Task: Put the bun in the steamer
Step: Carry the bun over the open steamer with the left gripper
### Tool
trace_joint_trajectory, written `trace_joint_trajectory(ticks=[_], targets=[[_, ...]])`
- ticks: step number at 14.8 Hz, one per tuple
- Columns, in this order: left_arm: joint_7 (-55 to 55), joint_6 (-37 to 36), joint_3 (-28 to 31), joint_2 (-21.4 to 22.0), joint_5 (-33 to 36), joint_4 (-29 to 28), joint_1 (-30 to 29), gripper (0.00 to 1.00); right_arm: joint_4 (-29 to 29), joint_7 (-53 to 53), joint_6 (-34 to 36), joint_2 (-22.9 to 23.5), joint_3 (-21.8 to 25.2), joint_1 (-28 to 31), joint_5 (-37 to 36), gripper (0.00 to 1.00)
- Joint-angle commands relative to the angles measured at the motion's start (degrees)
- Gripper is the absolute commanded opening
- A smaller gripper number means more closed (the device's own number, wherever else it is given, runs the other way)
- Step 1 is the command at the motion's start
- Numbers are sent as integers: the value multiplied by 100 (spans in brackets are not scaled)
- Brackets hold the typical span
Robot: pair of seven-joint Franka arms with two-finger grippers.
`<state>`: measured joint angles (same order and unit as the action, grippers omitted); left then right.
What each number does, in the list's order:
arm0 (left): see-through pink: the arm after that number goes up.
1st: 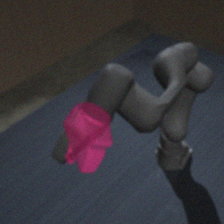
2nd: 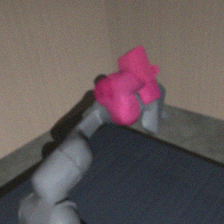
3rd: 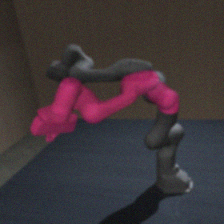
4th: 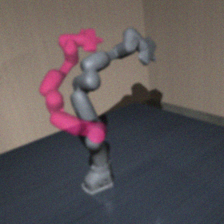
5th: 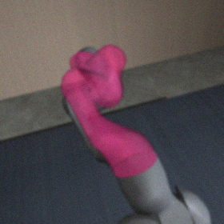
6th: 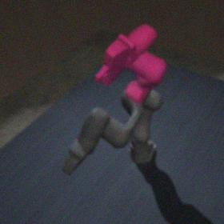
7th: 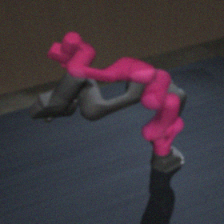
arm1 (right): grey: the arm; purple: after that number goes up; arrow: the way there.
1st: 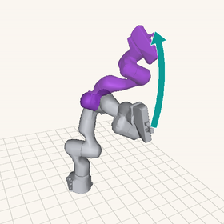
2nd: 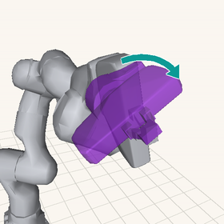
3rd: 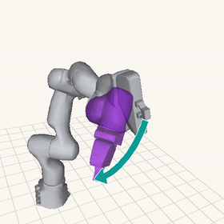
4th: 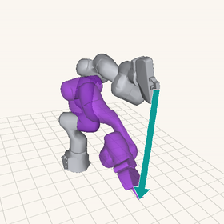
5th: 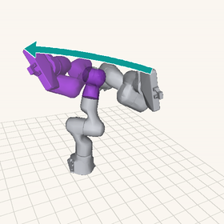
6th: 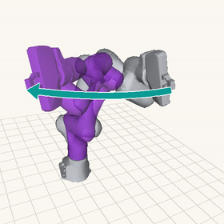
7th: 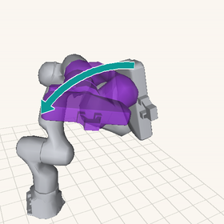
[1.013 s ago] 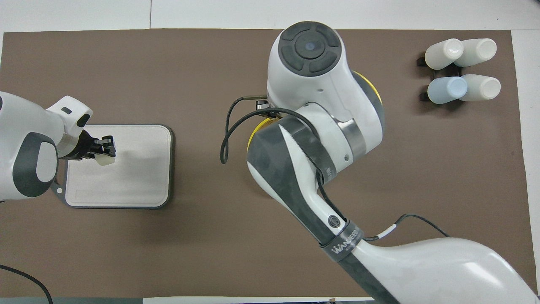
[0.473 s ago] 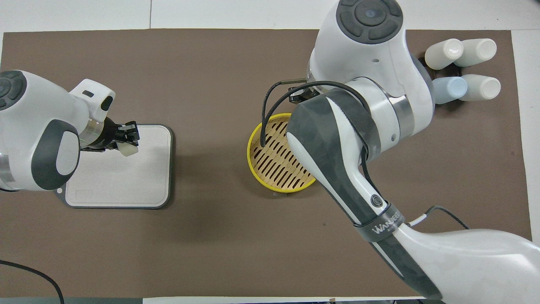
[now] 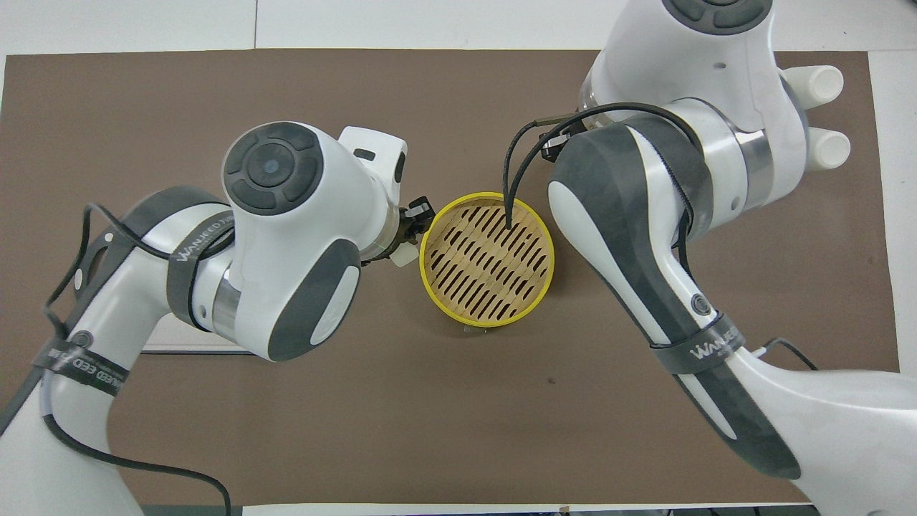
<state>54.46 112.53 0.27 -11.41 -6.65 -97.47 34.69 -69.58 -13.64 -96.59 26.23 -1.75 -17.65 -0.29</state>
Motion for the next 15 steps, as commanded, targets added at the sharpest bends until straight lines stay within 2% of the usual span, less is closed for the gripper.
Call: trace_joint_trajectory(ticks=[1,3,4,11,15], targets=[[144,-153,132,-527,-161,482,458,39,-65,222,71,-74,-71,226,20,0],[205,-415,123,-1334,-152,1401,643,39,-143,352,71,-91,-71,384,20,0],[214,-503,132,-1599,-135,1633,783,39,-205,554,62,-135,-71,489,38,0],[197,49,132,-1926,23,1460,907,39,-460,828,0,-223,-71,833,64,0],[153,329,123,-1944,191,1266,907,39,-645,951,-52,-302,-71,860,64,0]])
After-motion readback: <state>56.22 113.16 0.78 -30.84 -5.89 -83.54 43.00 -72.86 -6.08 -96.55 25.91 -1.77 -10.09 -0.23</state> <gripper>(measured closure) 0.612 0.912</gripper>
